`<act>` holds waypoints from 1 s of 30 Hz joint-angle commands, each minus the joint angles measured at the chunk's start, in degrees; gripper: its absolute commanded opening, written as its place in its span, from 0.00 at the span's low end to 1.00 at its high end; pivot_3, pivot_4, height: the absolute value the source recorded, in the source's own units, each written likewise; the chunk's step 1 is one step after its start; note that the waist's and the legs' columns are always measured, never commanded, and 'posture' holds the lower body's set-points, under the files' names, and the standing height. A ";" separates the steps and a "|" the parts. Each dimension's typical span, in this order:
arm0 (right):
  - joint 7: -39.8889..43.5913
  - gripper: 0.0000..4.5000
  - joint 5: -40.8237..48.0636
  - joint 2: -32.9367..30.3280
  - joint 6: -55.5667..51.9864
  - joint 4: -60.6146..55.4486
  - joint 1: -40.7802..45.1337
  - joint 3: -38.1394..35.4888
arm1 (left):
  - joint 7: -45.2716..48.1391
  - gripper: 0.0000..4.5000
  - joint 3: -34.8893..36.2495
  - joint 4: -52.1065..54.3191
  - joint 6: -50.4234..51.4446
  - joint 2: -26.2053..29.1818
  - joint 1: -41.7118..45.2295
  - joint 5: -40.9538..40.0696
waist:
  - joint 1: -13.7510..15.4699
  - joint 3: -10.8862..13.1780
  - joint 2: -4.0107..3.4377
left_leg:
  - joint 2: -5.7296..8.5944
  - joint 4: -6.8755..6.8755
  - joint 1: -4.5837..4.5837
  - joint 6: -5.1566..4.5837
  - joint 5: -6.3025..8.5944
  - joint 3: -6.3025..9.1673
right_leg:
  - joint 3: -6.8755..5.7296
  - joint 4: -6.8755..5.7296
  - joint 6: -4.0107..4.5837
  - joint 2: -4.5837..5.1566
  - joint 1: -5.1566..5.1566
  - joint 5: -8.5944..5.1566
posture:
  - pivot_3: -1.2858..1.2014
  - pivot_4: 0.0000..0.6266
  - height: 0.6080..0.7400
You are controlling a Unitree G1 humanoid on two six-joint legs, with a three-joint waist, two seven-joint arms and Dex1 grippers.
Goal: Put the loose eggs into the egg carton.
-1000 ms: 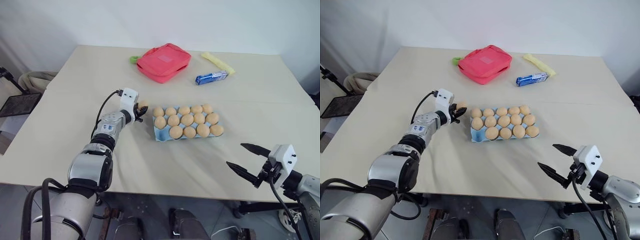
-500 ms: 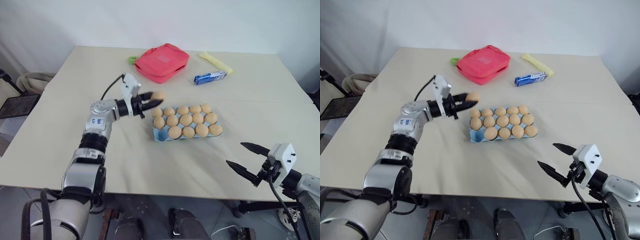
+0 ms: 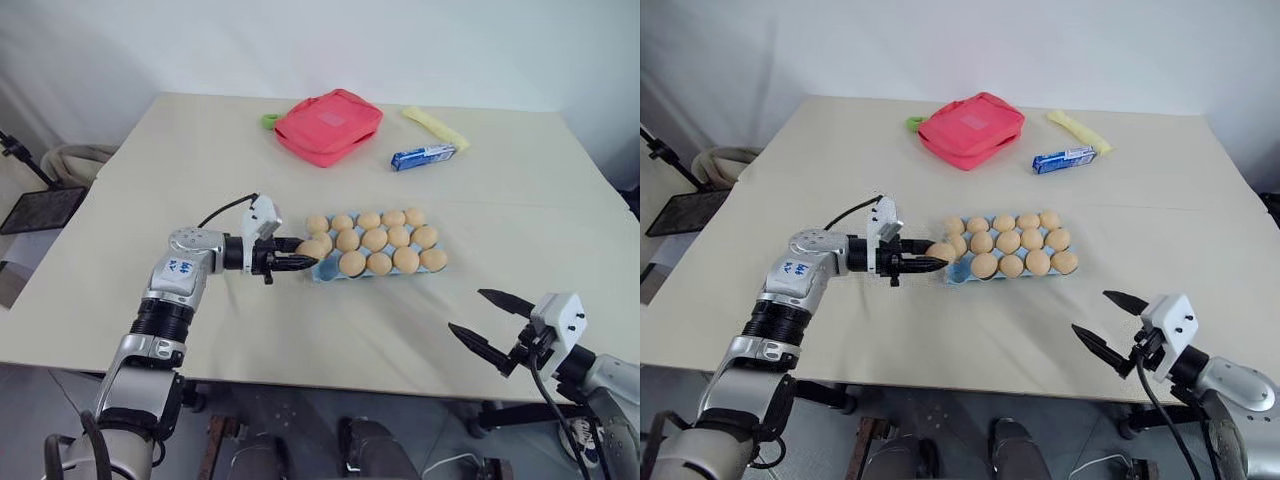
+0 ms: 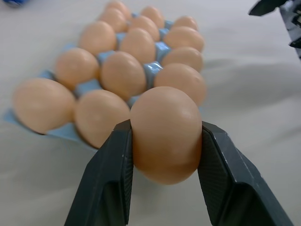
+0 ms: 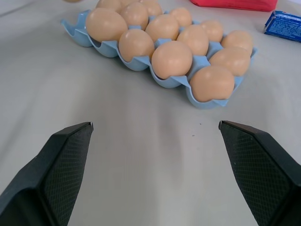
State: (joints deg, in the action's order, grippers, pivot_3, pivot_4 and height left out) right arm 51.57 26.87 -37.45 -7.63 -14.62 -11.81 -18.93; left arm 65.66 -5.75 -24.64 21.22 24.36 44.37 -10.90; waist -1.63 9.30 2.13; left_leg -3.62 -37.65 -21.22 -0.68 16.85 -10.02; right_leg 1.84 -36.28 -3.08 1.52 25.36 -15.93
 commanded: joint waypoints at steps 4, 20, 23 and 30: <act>-0.50 1.00 0.23 0.49 1.39 -1.80 -0.32 -0.77 | 0.36 0.38 -1.26 0.92 -1.72 -0.75 0.39 -0.22 | -0.07 0.00 0.00 | -0.01 -0.03 0.01 0.00 0.00 0.01 | 0.00 -0.04 0.01 0.00 0.00 -0.01 | 0.52 0.24 1.00; -1.44 1.00 0.18 0.81 1.39 -2.64 -1.20 -1.00 | -0.46 0.99 -0.70 1.45 -2.57 -0.62 1.19 -1.17 | -0.05 0.00 0.00 | -0.01 -0.04 0.00 -0.02 0.01 0.03 | 0.00 -0.05 0.03 0.00 0.00 -0.02 | 0.52 0.24 1.00; -1.46 1.00 0.20 0.74 1.36 -2.40 -0.86 -1.05 | -0.77 0.99 2.52 3.05 -1.21 0.41 1.62 -4.02 | -0.09 0.00 0.00 | -0.02 -0.03 0.00 -0.02 0.01 0.03 | 0.00 -0.05 0.03 0.00 0.00 -0.02 | 0.52 0.24 1.00; -0.39 1.00 0.51 -0.06 1.59 -1.10 -0.19 -1.76 | -2.76 0.99 11.09 3.52 -1.79 7.51 0.85 -7.34 | -0.31 0.01 -0.01 | -0.05 -0.03 0.07 0.01 0.02 0.03 | -0.01 -0.21 0.11 -0.01 0.02 -0.06 | 0.52 0.24 1.00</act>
State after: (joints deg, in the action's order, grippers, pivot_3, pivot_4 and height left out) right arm 50.71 26.48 -36.85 -7.29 -15.26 -12.57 -18.89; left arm 62.76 3.06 -23.05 21.71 30.94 45.02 -16.64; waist -1.94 9.30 2.12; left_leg -3.68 -37.67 -21.15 -0.66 16.86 -9.98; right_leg 1.82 -36.50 -2.96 1.51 25.37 -16.00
